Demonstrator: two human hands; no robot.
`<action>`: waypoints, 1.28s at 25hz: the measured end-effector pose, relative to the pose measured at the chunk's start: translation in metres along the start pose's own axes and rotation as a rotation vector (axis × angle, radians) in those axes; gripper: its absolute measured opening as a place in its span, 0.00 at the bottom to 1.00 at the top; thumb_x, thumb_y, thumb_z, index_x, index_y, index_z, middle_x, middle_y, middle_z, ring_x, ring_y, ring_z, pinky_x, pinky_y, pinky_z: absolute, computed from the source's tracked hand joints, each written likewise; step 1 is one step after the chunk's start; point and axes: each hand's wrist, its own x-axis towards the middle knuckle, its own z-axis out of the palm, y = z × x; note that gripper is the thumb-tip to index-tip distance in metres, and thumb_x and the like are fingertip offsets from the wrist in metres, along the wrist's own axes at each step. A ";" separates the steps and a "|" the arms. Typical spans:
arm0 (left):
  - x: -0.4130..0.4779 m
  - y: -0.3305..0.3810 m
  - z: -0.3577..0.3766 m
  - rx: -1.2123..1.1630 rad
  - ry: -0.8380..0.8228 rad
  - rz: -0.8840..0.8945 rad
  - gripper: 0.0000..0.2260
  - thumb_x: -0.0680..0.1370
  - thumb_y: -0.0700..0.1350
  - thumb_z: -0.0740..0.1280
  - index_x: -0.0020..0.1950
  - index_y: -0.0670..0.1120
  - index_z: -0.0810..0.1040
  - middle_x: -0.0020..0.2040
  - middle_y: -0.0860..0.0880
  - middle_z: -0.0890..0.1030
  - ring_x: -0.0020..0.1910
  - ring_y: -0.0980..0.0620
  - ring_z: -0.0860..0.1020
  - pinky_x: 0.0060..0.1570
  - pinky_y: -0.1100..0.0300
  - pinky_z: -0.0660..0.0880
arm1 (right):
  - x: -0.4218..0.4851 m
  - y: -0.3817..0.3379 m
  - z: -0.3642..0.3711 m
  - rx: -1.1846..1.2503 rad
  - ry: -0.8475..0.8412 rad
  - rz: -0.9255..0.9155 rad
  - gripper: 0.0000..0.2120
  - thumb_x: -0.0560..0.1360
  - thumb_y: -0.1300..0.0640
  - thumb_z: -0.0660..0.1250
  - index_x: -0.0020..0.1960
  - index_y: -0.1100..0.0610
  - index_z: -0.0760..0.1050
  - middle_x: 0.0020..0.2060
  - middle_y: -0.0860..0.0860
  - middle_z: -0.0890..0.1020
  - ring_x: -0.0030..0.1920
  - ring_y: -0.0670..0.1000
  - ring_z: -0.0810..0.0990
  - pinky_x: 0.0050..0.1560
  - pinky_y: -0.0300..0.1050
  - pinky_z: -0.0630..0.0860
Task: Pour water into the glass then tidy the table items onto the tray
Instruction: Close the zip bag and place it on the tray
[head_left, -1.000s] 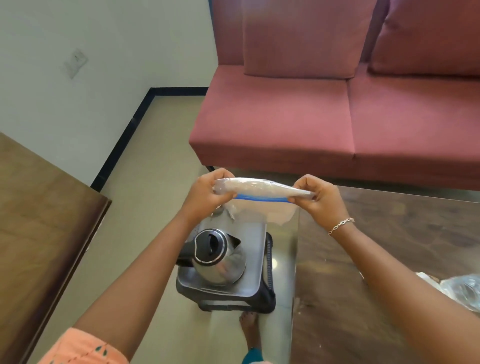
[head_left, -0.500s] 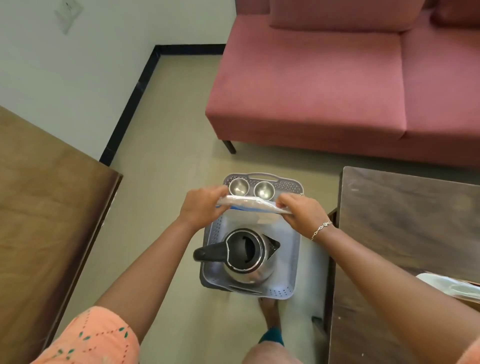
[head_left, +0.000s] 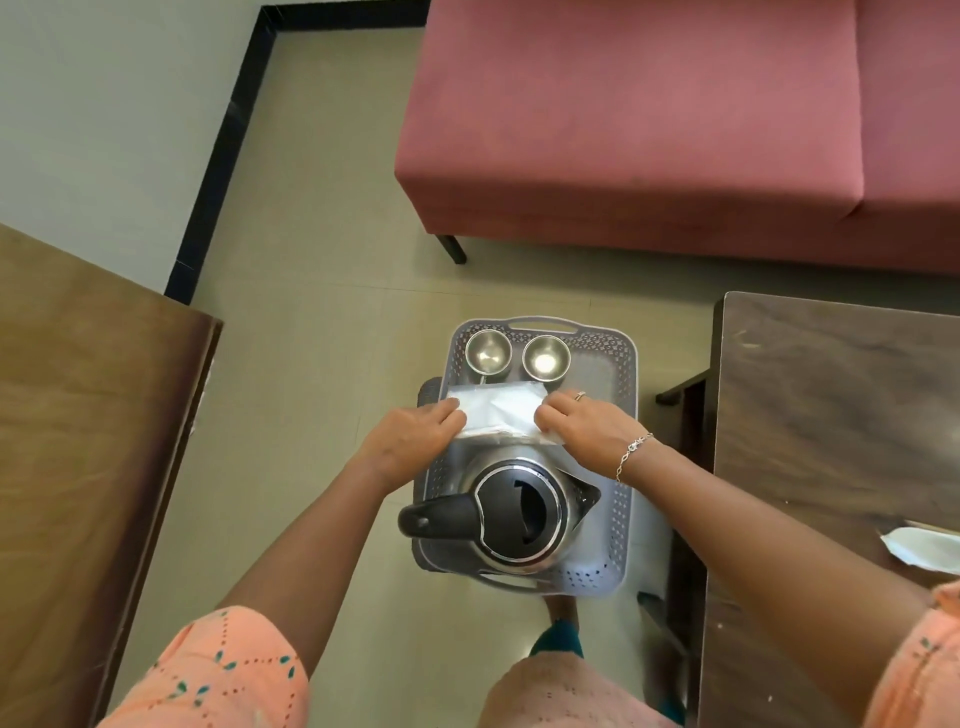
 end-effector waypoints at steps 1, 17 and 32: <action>-0.001 0.000 0.003 -0.046 -0.024 -0.018 0.22 0.59 0.37 0.76 0.45 0.45 0.68 0.43 0.46 0.82 0.26 0.48 0.77 0.19 0.61 0.69 | 0.000 -0.001 0.000 0.012 -0.010 0.014 0.16 0.68 0.73 0.60 0.53 0.61 0.71 0.51 0.58 0.76 0.45 0.60 0.74 0.36 0.50 0.72; 0.013 -0.012 0.006 -0.388 -0.176 -0.231 0.23 0.74 0.37 0.61 0.66 0.56 0.70 0.55 0.47 0.81 0.51 0.43 0.78 0.46 0.55 0.72 | 0.001 -0.003 -0.005 0.242 0.033 0.085 0.17 0.73 0.64 0.60 0.62 0.58 0.75 0.54 0.59 0.78 0.50 0.62 0.78 0.48 0.53 0.75; 0.006 0.021 0.008 -0.339 -0.126 -0.283 0.35 0.71 0.28 0.59 0.75 0.47 0.52 0.73 0.45 0.61 0.73 0.46 0.58 0.68 0.51 0.60 | -0.010 0.001 0.000 -0.029 -0.139 0.158 0.35 0.72 0.70 0.57 0.74 0.53 0.50 0.73 0.52 0.59 0.70 0.56 0.62 0.62 0.48 0.70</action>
